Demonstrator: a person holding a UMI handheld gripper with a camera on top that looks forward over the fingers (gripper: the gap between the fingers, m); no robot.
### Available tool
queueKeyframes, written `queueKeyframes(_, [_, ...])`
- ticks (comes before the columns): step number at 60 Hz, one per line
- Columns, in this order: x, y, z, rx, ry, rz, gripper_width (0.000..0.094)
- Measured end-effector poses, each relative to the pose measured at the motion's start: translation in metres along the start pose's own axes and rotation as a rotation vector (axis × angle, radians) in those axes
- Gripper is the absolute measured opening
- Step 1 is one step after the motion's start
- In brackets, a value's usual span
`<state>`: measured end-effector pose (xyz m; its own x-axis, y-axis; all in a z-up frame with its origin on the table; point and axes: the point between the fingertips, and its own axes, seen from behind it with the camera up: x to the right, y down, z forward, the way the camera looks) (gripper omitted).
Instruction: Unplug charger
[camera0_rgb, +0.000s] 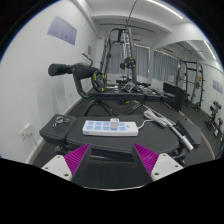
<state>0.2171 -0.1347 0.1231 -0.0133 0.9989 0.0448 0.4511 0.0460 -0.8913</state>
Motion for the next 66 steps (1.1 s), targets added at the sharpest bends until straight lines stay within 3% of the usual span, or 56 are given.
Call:
queueKeyframes(30, [0.022, -0.019, 0.221, 0.119, -0.005, 0.011, 0.0855])
queueKeyframes(43, [0.017, -0.033, 0.287, 0.092, -0.003, 0.036, 0.0849])
queueKeyframes(50, [0.018, -0.031, 0.304, 0.065, 0.015, 0.049, 0.0801])
queueKeyframes(53, [0.018, -0.032, 0.304, 0.066, 0.018, 0.065, 0.0731])
queueKeyframes(54, [0.019, -0.032, 0.304, 0.066, 0.022, 0.064, 0.0649])
queueKeyframes(56, [0.016, -0.030, 0.304, 0.065, 0.021, 0.058, 0.0316])
queueKeyframes(61, [0.014, -0.041, 0.296, 0.105, 0.022, 0.016, 0.0224])
queueKeyframes(66, [0.020, -0.094, 0.267, 0.243, 0.015, 0.018, 0.0214])
